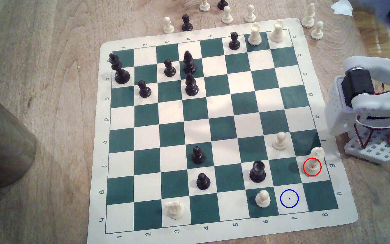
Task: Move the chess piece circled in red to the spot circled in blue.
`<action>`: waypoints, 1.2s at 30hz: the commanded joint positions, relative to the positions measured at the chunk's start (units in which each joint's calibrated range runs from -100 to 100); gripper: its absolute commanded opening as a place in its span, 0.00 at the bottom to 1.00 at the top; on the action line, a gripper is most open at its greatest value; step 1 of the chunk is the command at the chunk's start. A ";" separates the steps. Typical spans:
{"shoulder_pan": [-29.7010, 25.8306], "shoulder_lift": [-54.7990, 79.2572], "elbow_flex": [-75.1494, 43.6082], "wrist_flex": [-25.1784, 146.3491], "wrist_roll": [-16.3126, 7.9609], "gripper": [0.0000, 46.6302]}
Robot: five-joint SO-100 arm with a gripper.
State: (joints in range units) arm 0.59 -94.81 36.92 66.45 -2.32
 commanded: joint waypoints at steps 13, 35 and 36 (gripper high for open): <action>-25.81 19.00 -3.37 33.14 -7.52 0.09; -31.06 19.17 21.11 31.01 -8.16 0.41; -30.82 20.61 21.47 30.43 -8.11 0.41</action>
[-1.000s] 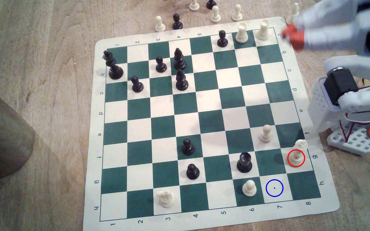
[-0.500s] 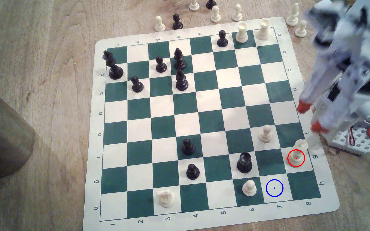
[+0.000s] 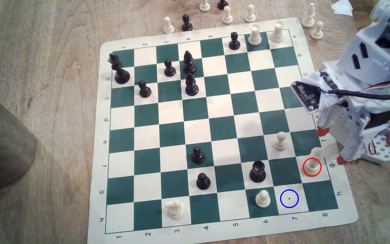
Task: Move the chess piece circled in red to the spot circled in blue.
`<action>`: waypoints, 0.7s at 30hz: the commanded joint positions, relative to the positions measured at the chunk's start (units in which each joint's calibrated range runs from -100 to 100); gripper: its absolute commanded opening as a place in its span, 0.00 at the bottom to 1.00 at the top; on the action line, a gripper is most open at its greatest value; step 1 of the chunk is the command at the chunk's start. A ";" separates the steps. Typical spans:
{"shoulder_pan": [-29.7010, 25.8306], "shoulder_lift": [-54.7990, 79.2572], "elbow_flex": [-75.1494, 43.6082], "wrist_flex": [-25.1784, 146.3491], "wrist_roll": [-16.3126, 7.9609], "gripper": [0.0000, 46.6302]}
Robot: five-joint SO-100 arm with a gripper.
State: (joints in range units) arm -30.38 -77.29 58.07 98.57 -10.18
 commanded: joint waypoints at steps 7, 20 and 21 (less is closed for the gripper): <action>0.23 11.25 3.22 -10.44 0.73 0.40; 2.89 8.70 9.21 -10.93 2.98 0.40; 2.89 9.04 9.48 -11.01 3.08 0.40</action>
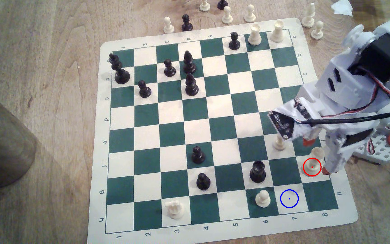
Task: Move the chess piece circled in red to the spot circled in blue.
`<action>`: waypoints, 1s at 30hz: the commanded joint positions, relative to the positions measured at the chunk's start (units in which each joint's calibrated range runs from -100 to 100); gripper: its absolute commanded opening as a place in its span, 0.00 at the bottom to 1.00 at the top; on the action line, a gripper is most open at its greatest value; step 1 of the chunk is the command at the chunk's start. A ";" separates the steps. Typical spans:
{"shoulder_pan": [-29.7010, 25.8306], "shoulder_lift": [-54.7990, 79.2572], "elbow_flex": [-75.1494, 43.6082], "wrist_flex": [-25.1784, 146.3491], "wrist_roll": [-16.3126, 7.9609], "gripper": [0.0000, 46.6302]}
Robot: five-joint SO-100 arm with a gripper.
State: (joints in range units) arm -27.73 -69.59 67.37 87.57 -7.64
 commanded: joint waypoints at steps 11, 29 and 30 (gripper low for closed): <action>0.63 6.51 2.07 -0.10 1.66 0.38; 0.78 7.02 2.71 -4.69 0.63 0.30; 0.70 7.02 2.62 -4.44 0.63 0.27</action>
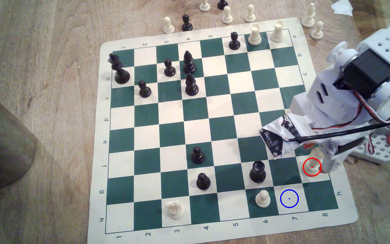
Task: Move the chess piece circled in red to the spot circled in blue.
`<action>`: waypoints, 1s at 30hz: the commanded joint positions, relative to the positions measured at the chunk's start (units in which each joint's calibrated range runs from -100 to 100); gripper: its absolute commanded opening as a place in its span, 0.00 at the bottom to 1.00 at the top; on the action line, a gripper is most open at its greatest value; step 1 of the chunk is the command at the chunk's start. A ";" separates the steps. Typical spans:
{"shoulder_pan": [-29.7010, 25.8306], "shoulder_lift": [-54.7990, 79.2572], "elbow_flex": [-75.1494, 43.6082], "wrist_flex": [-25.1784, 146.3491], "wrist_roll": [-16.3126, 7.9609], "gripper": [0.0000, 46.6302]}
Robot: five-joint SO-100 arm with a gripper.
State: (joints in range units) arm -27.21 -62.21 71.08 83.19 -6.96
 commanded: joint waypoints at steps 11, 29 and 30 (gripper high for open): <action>-0.67 -0.78 -1.00 1.42 0.00 0.07; -3.64 0.50 -17.05 6.41 -1.27 0.01; -4.19 0.84 -18.41 6.49 -1.61 0.01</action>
State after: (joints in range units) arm -29.50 -62.46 62.40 88.69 -7.59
